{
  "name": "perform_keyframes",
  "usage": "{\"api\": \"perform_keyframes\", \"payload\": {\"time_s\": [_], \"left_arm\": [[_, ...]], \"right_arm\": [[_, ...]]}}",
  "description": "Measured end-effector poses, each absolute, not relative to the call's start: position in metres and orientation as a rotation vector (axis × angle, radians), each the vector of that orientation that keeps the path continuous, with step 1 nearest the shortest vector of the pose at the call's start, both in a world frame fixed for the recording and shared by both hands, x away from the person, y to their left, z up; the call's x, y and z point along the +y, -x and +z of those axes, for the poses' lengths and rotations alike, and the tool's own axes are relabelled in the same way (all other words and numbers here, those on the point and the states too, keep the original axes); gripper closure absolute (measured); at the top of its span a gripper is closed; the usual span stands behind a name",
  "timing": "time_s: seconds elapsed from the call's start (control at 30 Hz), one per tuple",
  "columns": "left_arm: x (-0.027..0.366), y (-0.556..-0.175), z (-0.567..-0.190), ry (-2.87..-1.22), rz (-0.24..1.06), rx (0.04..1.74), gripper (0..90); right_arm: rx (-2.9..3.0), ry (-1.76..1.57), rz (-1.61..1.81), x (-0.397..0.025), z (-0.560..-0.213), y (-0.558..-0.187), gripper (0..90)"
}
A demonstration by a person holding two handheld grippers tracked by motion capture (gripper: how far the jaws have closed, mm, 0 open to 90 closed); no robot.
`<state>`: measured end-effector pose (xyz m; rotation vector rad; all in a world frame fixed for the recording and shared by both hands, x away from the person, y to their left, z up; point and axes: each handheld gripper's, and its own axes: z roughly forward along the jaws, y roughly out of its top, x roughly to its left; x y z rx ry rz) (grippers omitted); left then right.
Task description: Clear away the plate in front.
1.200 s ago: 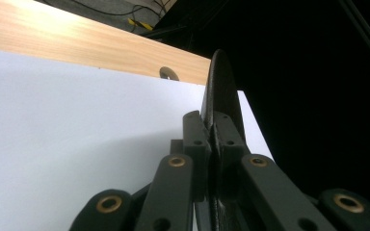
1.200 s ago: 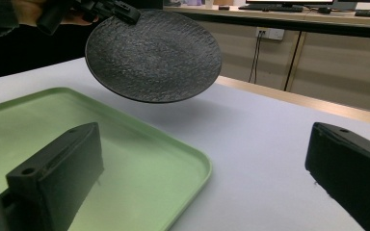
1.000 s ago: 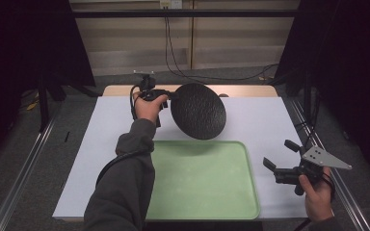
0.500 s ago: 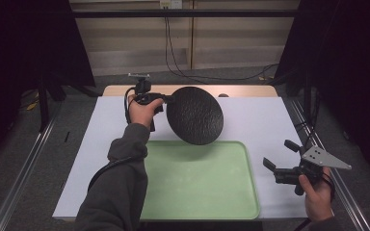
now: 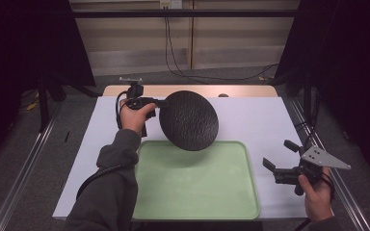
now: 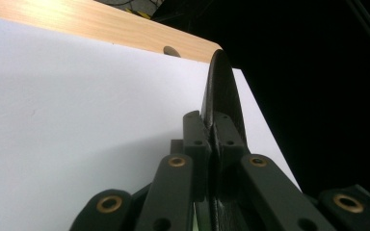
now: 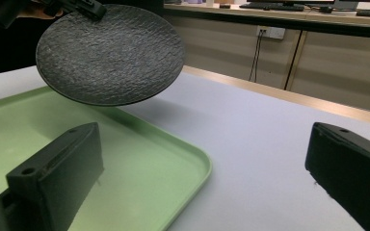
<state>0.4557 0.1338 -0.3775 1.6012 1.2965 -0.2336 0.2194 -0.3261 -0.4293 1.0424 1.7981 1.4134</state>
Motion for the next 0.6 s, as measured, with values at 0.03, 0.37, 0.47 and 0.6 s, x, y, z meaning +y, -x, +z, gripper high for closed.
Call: {"api": "perform_keyframes", "payload": {"time_s": [0.03, 0.37, 0.47, 0.6], "left_arm": [[0.135, -0.454, -0.378, -1.600, -0.236, 1.297, 86.9], [0.142, -0.440, -0.379, -1.627, -0.270, 1.289, 86.8], [0.144, -0.438, -0.381, -1.640, -0.261, 1.277, 86.8], [0.144, -0.434, -0.382, -1.636, -0.276, 1.281, 86.8]], "right_arm": [[1.799, -1.041, 1.411, -0.327, -0.429, -0.219, 0.0], [1.805, -1.040, 1.413, -0.325, -0.429, -0.219, 0.0], [1.808, -1.039, 1.410, -0.326, -0.429, -0.219, 0.0], [1.806, -1.043, 1.412, -0.325, -0.429, -0.219, 0.0]]}}
